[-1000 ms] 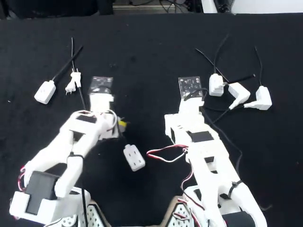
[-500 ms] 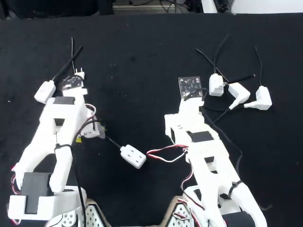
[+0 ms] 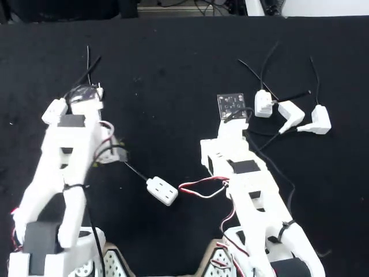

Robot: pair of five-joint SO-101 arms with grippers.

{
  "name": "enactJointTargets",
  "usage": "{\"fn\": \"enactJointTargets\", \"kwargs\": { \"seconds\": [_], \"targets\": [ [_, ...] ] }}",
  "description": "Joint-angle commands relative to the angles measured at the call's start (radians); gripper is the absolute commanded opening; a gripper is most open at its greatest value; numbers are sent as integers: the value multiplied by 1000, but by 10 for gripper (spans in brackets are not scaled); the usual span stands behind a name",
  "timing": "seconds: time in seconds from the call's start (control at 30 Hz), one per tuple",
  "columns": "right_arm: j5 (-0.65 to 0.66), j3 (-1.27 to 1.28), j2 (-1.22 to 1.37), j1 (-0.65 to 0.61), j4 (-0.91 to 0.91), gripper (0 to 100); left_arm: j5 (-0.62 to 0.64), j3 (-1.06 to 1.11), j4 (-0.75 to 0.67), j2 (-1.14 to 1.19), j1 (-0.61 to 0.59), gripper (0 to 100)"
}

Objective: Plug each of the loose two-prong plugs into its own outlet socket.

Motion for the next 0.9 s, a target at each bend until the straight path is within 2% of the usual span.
{"fn": "enactJointTargets", "kwargs": {
  "seconds": [0.0,0.13,0.2,0.4,0.6,0.67,0.8,0.87],
  "targets": [
    [-3,-74,-42,18,-23,142,81,39,-141,-31,79,268],
    [-3,-73,-42,18,-21,142,101,174,-387,34,82,266],
    [-3,-73,-42,18,-21,142,101,206,-427,71,81,264],
    [-3,-73,-42,18,-20,142,103,206,-316,152,48,263],
    [-3,-74,-42,18,-18,142,89,206,-242,137,-124,263],
    [-3,-74,-42,18,-18,142,43,211,-213,101,-166,259],
    [-3,-76,-42,18,-18,142,-49,216,-138,23,-222,173],
    [-3,-76,-42,15,-14,143,-71,216,-129,-20,-232,161]
  ]
}}
